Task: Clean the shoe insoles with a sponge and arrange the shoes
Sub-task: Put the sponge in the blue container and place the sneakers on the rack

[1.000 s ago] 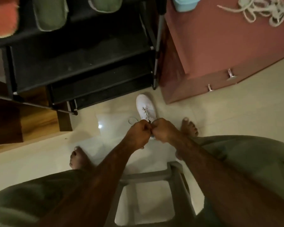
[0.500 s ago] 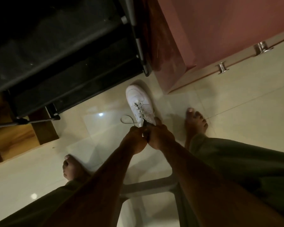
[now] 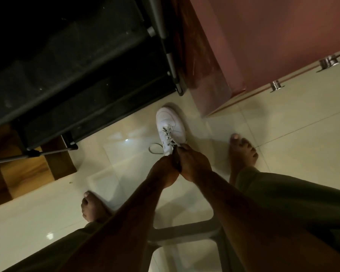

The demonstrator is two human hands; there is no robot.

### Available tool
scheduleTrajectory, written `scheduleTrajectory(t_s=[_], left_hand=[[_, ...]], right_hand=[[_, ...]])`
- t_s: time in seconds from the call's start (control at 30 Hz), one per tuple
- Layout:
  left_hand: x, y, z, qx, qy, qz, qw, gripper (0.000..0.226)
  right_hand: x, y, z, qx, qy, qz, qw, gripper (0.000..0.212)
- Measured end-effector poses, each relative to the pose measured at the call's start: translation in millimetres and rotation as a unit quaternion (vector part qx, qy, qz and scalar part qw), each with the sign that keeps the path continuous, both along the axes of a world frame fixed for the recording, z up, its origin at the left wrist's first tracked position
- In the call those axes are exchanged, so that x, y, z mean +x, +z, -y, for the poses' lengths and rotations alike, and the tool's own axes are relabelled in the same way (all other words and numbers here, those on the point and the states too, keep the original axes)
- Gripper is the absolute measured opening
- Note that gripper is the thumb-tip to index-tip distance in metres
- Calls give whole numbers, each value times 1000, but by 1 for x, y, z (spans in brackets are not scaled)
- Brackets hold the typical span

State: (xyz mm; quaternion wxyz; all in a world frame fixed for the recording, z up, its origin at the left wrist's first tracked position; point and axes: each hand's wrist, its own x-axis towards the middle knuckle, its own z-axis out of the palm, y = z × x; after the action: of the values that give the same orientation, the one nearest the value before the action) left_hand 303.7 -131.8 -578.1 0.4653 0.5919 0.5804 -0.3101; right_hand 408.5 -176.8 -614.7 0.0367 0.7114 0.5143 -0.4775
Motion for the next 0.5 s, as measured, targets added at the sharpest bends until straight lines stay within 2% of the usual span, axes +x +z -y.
scheduleTrajectory(t_s=[0.13, 0.3, 0.4, 0.5], left_hand=[[-6, 35, -4, 42, 61, -3, 997, 31], [-19, 89, 3, 98, 118, -8, 988, 52], [-33, 131, 13, 130, 149, -17, 980, 61], [-48, 173, 22, 157, 157, -8, 975, 61]], right_hand=[[-5, 44, -2, 38, -3, 23, 999, 31], [-12, 119, 13, 85, -17, 16, 996, 27], [-22, 170, 20, 153, 12, 20, 988, 26], [-34, 218, 25, 211, 11, 31, 977, 25]])
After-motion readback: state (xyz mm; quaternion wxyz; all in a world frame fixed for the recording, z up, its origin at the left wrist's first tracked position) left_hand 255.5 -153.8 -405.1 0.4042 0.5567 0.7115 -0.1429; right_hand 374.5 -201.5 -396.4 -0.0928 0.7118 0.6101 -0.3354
